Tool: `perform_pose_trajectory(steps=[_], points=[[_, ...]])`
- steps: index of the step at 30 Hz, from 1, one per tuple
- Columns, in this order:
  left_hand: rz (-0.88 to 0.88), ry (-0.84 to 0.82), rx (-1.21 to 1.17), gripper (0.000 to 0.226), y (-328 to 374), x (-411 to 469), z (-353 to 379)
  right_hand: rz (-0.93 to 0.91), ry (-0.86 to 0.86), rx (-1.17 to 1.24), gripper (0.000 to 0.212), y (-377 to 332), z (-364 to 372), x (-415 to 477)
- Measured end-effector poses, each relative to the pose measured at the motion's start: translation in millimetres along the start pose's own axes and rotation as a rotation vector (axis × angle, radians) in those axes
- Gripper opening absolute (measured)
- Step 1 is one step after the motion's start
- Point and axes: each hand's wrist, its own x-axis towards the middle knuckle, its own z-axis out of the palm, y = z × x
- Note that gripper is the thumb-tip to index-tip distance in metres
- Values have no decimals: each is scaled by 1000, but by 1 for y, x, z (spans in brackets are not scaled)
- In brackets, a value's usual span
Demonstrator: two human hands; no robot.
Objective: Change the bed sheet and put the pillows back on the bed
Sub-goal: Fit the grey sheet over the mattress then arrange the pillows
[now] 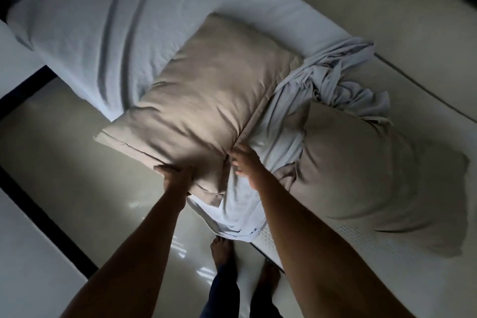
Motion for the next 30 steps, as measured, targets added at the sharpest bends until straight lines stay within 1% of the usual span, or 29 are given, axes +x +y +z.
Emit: perform_pose_trajectory(steps=[1, 2, 4, 5, 6, 7, 8, 9, 10, 11, 14, 15, 16, 17, 18, 19, 20, 21, 22, 23, 24, 25, 27, 28, 29, 30], points=[[-17, 16, 67, 98, -15, 12, 5, 20, 32, -3, 27, 13, -11, -5], [-41, 7, 111, 88, -24, 14, 11, 34, 67, -6, 45, 29, -23, -6], [-90, -70, 177, 54, -12, -35, 21, 90, 170, 28, 82, 82, -64, 10], [-108, -136, 217, 34, -13, -51, 27, 113, 200, 65, 85, 106, -85, 9], [-129, -224, 250, 18, -15, -64, 34, 116, 221, 125, 71, 117, -105, -6], [-150, -306, 289, 11, -18, -76, 41, 140, 251, 176, 48, 125, -124, -22], [-163, -368, 328, 13, -21, -82, 48, 154, 295, 228, 26, 129, -139, -40], [-163, -415, 364, 16, -25, -86, 58, 160, 368, 295, 17, 140, -159, -50], [-154, -450, 410, 19, -29, -87, 68, 148, 436, 355, 22, 151, -180, -58], [-145, -478, 461, 22, -34, -90, 79, 136, 489, 437, 33, 162, -197, -61], [-73, -510, 550, 20, -53, -102, 111, 67, 542, 795, 71, 174, -248, -68], [-20, -507, 563, 18, -61, -109, 121, 27, 522, 866, 79, 174, -265, -68], [28, -499, 568, 16, -69, -116, 131, 1, 519, 926, 80, 176, -284, -61], [60, -483, 564, 15, -77, -125, 139, -58, 527, 968, 78, 193, -310, -36], [67, -477, 542, 13, -84, -131, 145, -143, 550, 975, 80, 207, -333, -16], [70, -471, 525, 10, -91, -141, 150, -154, 568, 944, 87, 228, -364, 8], [70, -464, 512, 6, -97, -151, 153, -183, 546, 964, 96, 241, -382, 18], [75, -451, 501, 8, -101, -162, 157, -223, 451, 986, 95, 232, -384, -5], [86, -438, 476, 15, -101, -174, 160, -277, 378, 992, 80, 221, -381, -32], [94, -434, 424, 22, -99, -185, 163, -303, 317, 987, 54, 196, -369, -76], [88, -434, 347, 29, -94, -199, 167, -318, 363, 924, 31, 164, -357, -122], [79, -434, 257, 35, -88, -211, 169, -278, 345, 954, 25, 149, -353, -156], [61, -459, 131, 39, -70, -235, 173, -286, 312, 1026, 33, 139, -361, -194], [71, -488, 102, 39, -62, -244, 174, -292, 284, 982, 27, 136, -364, -206], [77, -535, 48, 42, -54, -253, 176, -313, 261, 934, 14, 126, -366, -216], [78, -580, -39, 47, -48, -258, 177, -318, 229, 895, 18, 116, -364, -224]])
